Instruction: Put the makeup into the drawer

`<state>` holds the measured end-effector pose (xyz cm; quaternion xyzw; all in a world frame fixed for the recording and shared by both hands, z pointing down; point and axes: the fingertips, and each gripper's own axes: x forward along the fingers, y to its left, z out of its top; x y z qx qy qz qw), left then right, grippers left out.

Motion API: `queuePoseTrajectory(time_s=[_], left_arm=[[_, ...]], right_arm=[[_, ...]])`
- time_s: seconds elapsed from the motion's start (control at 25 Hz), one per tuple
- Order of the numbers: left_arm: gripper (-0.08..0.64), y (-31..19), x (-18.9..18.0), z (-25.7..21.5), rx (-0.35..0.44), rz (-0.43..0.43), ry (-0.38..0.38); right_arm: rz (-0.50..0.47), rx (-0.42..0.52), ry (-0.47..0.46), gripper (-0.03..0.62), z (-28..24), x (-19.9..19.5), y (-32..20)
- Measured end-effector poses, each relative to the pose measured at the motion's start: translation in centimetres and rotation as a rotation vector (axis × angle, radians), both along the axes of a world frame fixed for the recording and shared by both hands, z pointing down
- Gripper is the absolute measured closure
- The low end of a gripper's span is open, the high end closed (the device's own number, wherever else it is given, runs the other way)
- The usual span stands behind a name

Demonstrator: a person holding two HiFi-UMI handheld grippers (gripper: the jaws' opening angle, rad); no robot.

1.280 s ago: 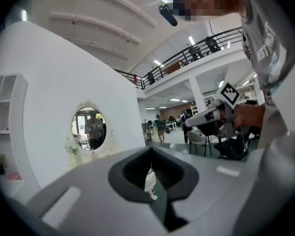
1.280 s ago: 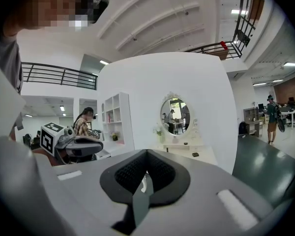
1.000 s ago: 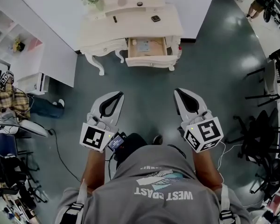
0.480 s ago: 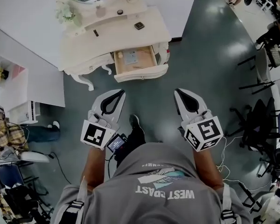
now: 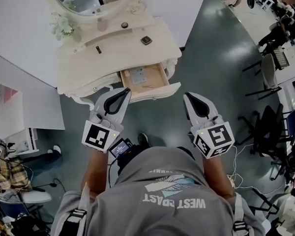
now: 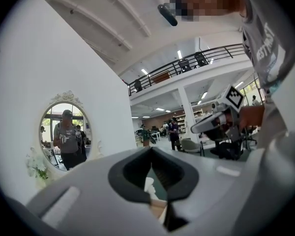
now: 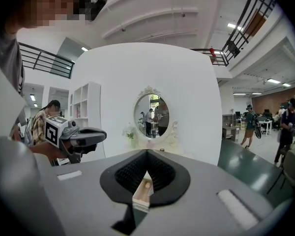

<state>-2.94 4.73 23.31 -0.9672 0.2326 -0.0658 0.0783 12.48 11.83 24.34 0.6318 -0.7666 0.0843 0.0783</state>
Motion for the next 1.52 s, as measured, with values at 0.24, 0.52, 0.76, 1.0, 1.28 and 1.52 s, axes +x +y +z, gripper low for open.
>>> queuePoseTrajectory(time_s=[0.24, 0.52, 0.76, 1.0, 1.28, 1.52], left_arm=[[0.558, -3.4, -2.2, 0.0, -0.003, -0.015, 0.042], [0.558, -5.9, -3.3, 0.7, -0.005, -0.066, 0.041], [0.558, -8.7, -4.3, 0.7, -0.007, -0.162, 0.027], [0.558, -12.0, -4.0, 1.2, -0.032, -0.259, -0.008], [0.558, -17.1, -2.0, 3.1, -0.070, -0.320, -0.035], [0.558, -20.2, -0.2, 4.3, -0.116, -0.375, -0.063]], right_arm=[[0.025, -0.013, 0.037, 0.591, -0.3, -0.7, -3.0], [0.018, -0.013, 0.040, 0.591, 0.0, 0.6, -6.6], [-0.031, -0.010, 0.026, 0.591, 0.2, 2.0, -11.3], [-0.097, -0.027, 0.010, 0.591, 1.2, 4.1, -17.5], [-0.140, -0.058, 0.016, 0.591, 3.5, 7.0, -25.7], [-0.186, -0.122, 0.012, 0.591, 7.0, 9.3, -32.1]])
